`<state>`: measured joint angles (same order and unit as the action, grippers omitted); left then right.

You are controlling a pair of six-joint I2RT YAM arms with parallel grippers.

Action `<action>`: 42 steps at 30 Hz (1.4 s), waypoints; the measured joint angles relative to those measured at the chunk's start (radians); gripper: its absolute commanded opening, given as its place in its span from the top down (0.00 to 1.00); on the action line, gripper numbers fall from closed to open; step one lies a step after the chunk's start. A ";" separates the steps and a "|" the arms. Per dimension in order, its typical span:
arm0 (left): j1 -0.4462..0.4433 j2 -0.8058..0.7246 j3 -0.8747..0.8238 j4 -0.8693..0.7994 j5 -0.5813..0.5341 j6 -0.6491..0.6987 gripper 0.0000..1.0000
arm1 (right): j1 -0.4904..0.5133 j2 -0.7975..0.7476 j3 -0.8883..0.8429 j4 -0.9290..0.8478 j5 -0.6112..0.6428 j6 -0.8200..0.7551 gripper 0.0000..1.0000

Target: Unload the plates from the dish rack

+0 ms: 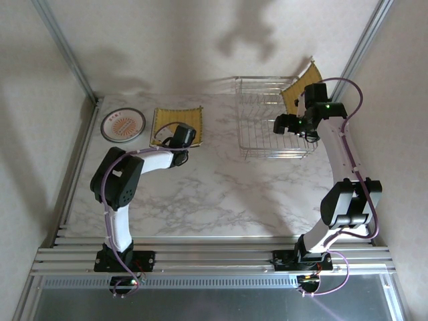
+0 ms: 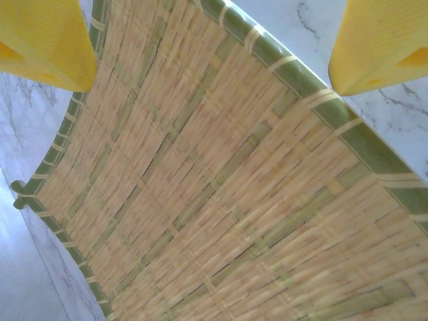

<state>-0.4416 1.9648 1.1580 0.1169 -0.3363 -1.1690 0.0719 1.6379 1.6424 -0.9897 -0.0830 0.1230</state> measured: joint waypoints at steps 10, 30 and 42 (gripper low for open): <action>0.005 -0.042 -0.047 0.003 -0.001 0.028 0.04 | -0.001 0.000 0.000 -0.002 0.005 -0.005 0.01; 0.101 -0.383 0.253 -0.439 0.158 0.880 0.00 | -0.145 0.183 0.315 -0.022 0.125 -0.058 0.01; 0.172 -0.187 0.454 -0.788 0.319 1.115 0.00 | -0.172 0.551 0.813 -0.047 0.143 -0.081 0.10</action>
<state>-0.2691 1.7775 1.6123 -0.6712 -0.0170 -0.0536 -0.1001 2.1887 2.4557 -1.0370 0.0597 0.0418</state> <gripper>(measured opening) 0.996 0.926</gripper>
